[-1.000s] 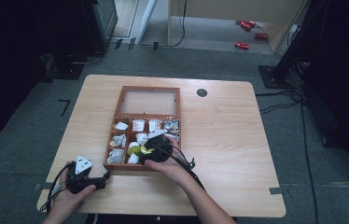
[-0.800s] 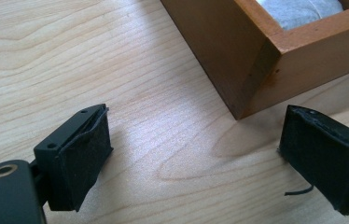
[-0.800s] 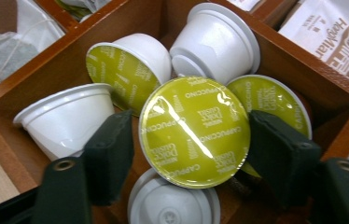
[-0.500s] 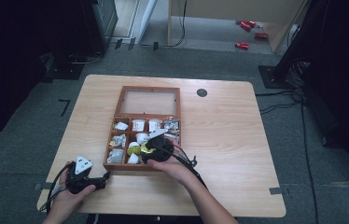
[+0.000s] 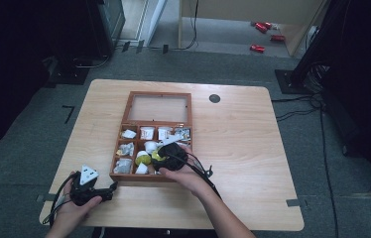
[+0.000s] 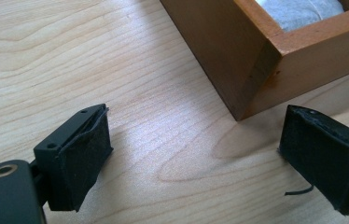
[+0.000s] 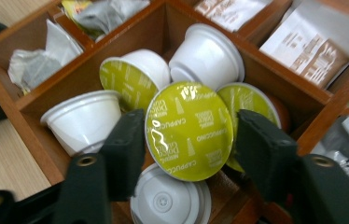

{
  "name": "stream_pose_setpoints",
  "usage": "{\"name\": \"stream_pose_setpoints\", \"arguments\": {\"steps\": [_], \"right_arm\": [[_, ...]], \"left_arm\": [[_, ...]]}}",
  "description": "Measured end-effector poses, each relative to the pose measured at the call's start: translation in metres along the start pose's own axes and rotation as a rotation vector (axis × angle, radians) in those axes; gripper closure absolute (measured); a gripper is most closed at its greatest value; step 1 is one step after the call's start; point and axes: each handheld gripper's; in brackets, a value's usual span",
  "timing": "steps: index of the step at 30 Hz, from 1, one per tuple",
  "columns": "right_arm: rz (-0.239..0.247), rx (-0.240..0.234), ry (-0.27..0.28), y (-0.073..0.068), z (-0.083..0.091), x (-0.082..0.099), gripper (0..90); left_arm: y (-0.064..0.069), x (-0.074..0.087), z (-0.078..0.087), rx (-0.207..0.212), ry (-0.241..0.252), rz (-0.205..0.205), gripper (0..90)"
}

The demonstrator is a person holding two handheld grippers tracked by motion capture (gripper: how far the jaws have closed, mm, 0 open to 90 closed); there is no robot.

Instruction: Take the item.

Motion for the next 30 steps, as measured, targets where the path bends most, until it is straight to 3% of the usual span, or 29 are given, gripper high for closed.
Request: {"name": "stream_pose_setpoints", "arguments": {"steps": [4, 13, 17, 20, 25, 30], "right_arm": [[0.0, -0.007, -0.028, -0.001, -0.004, 0.001, 36.6], [0.049, 0.076, -0.09, -0.012, -0.016, -0.007, 27.9], [0.087, 0.106, -0.122, -0.018, -0.02, -0.007, 30.1], [0.118, 0.133, -0.13, -0.019, -0.023, -0.006, 39.2], [0.134, 0.118, -0.137, -0.017, -0.022, -0.006, 40.1], [0.111, 0.096, -0.123, -0.015, -0.02, -0.005, 40.1]], "left_arm": [[0.0, 0.0, 0.0, 0.0, 0.0, 0.0, 9.4], [0.0, 0.0, 0.0, 0.001, 0.0, 0.0, 9.4], [0.0, 0.0, 0.0, 0.001, 0.0, 0.0, 9.4], [0.0, 0.0, 0.0, 0.001, 0.0, 0.001, 9.4], [0.0, 0.0, 0.0, 0.001, -0.001, 0.001, 9.4], [0.0, 0.0, 0.0, 0.001, 0.0, 0.001, 9.4]]}}
Point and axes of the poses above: each handheld gripper's, and its own axes: z roughly backward along the jaws, x roughly out of its underside, y roughly to its right, and after that the axes turned 4 degrees about y, right-handed
